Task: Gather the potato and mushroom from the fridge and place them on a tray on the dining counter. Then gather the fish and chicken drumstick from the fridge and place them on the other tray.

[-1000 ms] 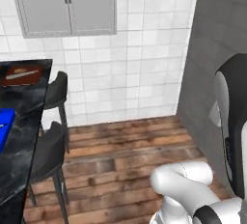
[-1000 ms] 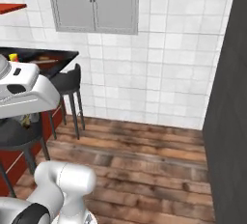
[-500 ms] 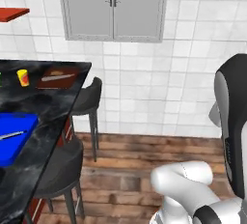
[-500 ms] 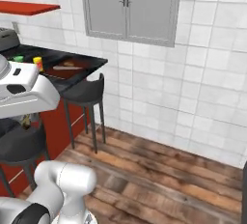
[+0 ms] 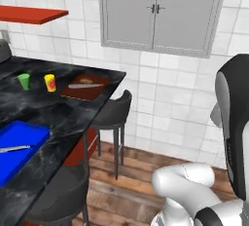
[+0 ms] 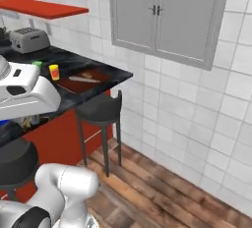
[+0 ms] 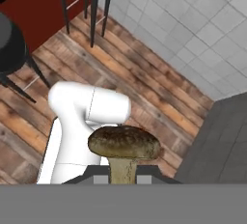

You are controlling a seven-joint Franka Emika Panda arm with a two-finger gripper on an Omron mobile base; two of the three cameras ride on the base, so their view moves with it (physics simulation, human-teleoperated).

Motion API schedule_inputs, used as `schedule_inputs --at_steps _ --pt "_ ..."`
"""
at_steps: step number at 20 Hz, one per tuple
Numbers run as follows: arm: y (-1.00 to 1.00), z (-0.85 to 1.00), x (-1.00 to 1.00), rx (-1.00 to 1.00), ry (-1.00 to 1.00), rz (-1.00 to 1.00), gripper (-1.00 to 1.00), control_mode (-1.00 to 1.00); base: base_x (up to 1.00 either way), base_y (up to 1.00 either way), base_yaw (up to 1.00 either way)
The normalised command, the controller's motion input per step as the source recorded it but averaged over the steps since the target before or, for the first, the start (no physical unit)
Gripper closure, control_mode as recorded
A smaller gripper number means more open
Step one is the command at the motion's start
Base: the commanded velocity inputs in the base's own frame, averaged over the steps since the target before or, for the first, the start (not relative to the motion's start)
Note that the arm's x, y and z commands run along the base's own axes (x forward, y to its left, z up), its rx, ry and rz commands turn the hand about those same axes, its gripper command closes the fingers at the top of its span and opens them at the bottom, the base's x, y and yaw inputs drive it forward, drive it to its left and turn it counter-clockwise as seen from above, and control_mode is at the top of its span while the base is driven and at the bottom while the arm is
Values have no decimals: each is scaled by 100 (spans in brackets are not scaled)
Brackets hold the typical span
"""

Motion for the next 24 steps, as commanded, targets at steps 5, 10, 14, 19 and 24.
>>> schedule_inputs --at_steps 5,10,14,19,24 --pt "0 0 0 0 0 0 100 100 76 -41 45" --pt "0 0 0 0 0 0 100 100 73 -44 44" --pt "0 0 0 0 0 0 100 100 73 -44 44" --pt "0 0 0 0 0 0 100 100 73 -43 45" --pt "0 0 0 0 0 0 100 100 77 -38 45"
